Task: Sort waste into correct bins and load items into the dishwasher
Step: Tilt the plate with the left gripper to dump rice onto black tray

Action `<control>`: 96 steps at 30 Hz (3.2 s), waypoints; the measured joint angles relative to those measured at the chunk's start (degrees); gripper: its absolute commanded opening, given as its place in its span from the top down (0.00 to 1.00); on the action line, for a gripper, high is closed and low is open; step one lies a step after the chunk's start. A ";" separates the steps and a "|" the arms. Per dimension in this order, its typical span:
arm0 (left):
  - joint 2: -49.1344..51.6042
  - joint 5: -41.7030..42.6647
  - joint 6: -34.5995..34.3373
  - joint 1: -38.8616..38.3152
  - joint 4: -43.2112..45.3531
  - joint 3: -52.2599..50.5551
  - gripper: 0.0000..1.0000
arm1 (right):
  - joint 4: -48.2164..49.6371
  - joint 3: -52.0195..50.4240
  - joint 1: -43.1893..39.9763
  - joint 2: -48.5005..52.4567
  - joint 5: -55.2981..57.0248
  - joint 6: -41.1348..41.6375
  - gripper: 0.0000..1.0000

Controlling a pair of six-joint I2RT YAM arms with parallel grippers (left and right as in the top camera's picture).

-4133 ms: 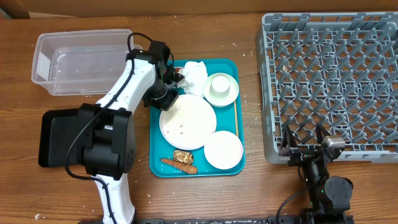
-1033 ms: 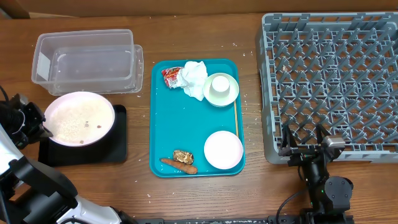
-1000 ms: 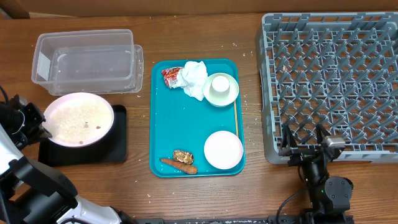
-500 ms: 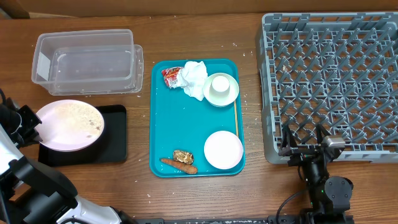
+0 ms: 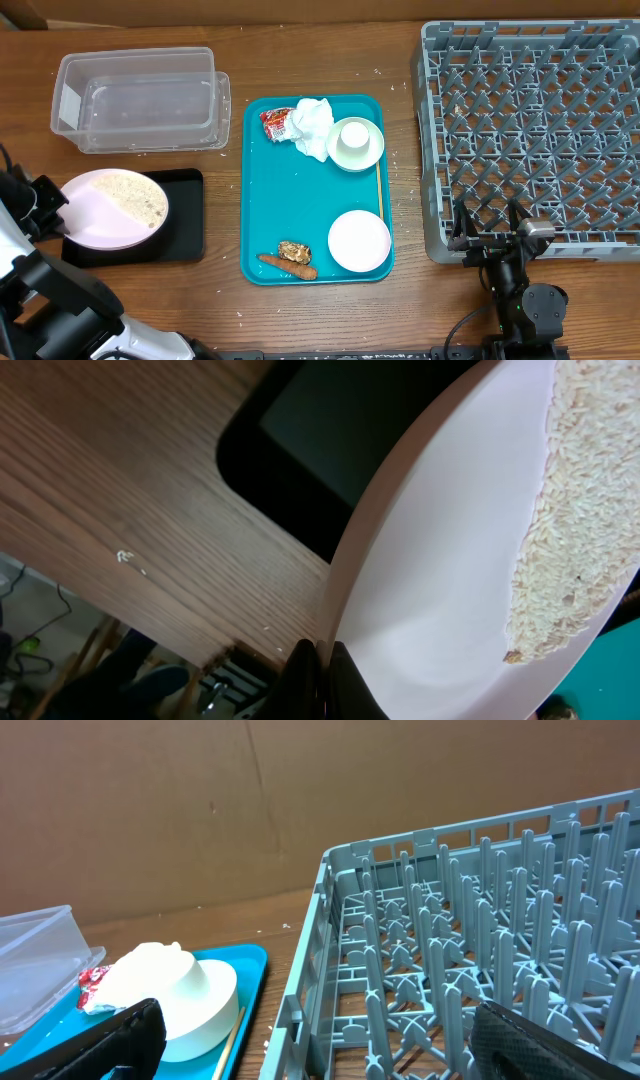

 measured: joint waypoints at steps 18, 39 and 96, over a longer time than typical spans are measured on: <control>0.00 -3.67 -4.72 7.32 0.13 -0.09 0.96 | 0.00 0.00 0.00 0.00 0.00 0.04 0.00; 0.00 -15.43 -12.48 -3.39 -1.64 -0.09 0.96 | 0.00 0.00 0.00 0.00 0.00 0.02 0.00; 0.00 -36.63 -22.84 -17.49 -4.63 -0.09 0.96 | 0.00 0.00 0.00 0.00 0.00 0.02 0.00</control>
